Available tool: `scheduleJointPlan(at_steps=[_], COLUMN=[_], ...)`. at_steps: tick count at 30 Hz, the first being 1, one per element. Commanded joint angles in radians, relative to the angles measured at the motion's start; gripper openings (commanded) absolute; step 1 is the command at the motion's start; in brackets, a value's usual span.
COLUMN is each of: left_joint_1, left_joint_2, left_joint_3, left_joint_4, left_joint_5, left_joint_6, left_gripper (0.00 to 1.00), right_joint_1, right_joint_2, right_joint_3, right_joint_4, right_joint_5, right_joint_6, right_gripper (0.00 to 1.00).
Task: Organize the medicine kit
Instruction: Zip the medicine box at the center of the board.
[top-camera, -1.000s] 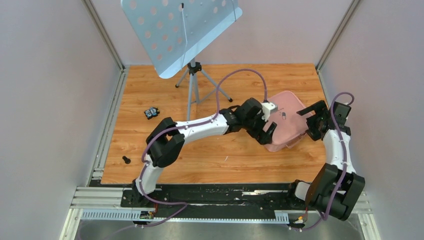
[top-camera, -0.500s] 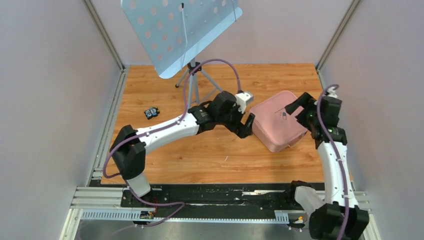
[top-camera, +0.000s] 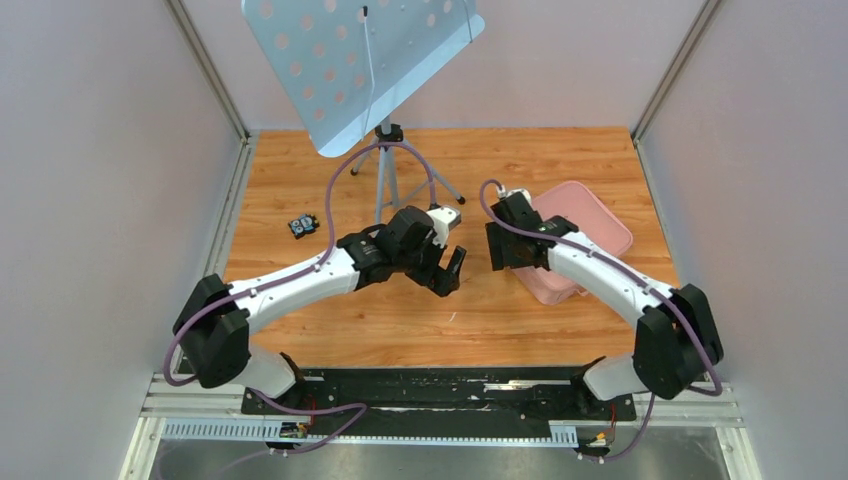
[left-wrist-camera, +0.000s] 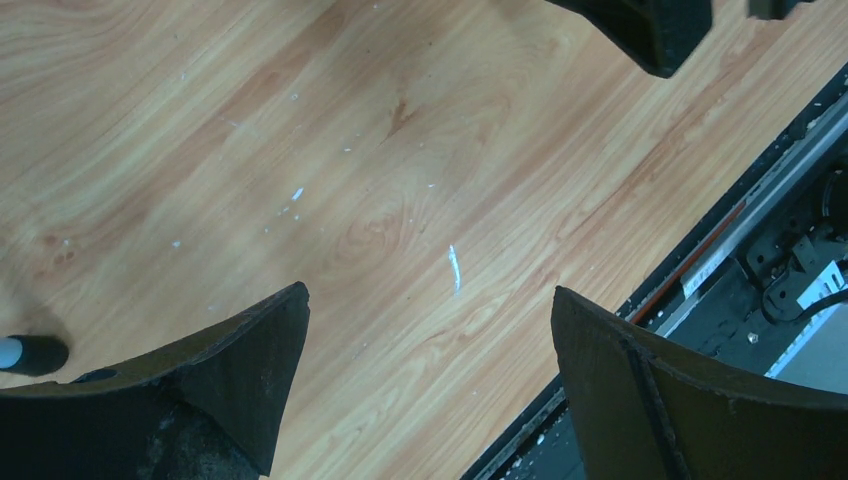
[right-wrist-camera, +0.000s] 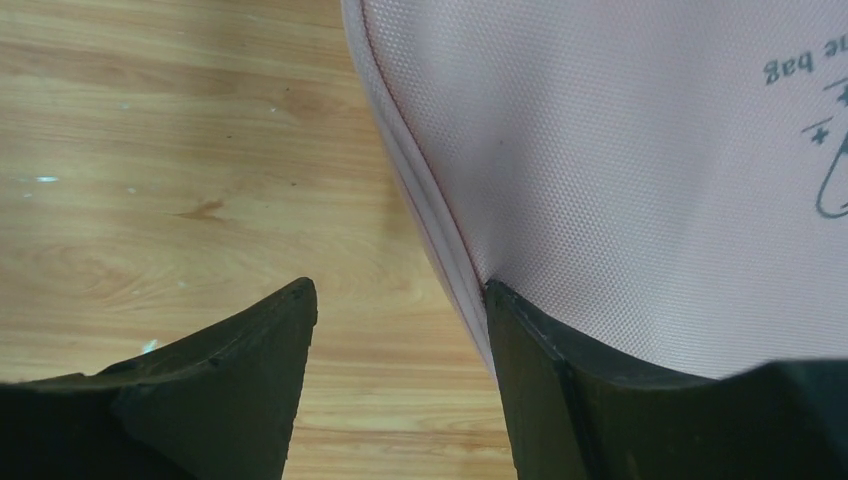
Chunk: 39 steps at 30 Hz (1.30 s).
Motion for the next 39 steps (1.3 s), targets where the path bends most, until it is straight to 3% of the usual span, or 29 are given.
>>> scheduleJointPlan(at_steps=[1, 9, 13, 20, 25, 27, 28, 30, 34, 36, 39], left_joint_1=[0.006, 0.006, 0.007, 0.006, 0.007, 0.006, 0.007, 0.006, 0.006, 0.007, 0.007], left_joint_2=[-0.064, -0.06, -0.055, -0.057, -0.062, -0.058, -0.052, -0.035, -0.001, 0.007, 0.009], left_joint_3=[-0.035, -0.065, -0.072, -0.076, -0.081, -0.082, -0.079, -0.064, -0.025, -0.015, -0.008], left_joint_4=[0.018, 0.05, 0.06, 0.063, 0.069, 0.08, 0.087, 0.095, 0.095, 0.101, 0.104], left_joint_5=[-0.011, 0.011, 0.018, 0.02, 0.025, 0.03, 0.034, 0.041, 0.061, 0.064, 0.066], left_joint_6=[-0.042, -0.061, -0.061, -0.062, -0.062, -0.06, -0.059, -0.053, -0.042, -0.04, -0.039], left_gripper=[0.98, 0.98, 0.98, 0.97, 0.97, 0.97, 0.98, 0.98, 0.98, 0.97, 0.97], right_joint_1=[0.066, 0.09, 0.088, 0.085, 0.08, 0.078, 0.077, 0.075, 0.056, 0.004, -0.167], right_joint_2=[0.086, 0.096, 0.071, 0.012, -0.079, -0.119, -0.137, -0.161, -0.184, -0.179, -0.144], right_joint_3=[0.063, 0.019, -0.013, -0.045, -0.055, -0.047, -0.044, -0.041, -0.018, 0.011, 0.079], right_joint_4=[-0.021, 0.011, 0.028, 0.031, -0.026, -0.039, -0.042, -0.042, -0.041, -0.041, -0.037], right_joint_5=[0.281, 0.421, 0.465, 0.434, 0.398, 0.387, 0.374, 0.332, 0.258, 0.227, 0.081], right_joint_6=[-0.136, -0.232, -0.254, -0.268, -0.256, -0.23, -0.218, -0.196, -0.111, -0.027, 0.099], right_gripper=[0.63, 0.39, 0.33, 0.1, 0.04, 0.06, 0.15, 0.48, 0.72, 0.72, 0.61])
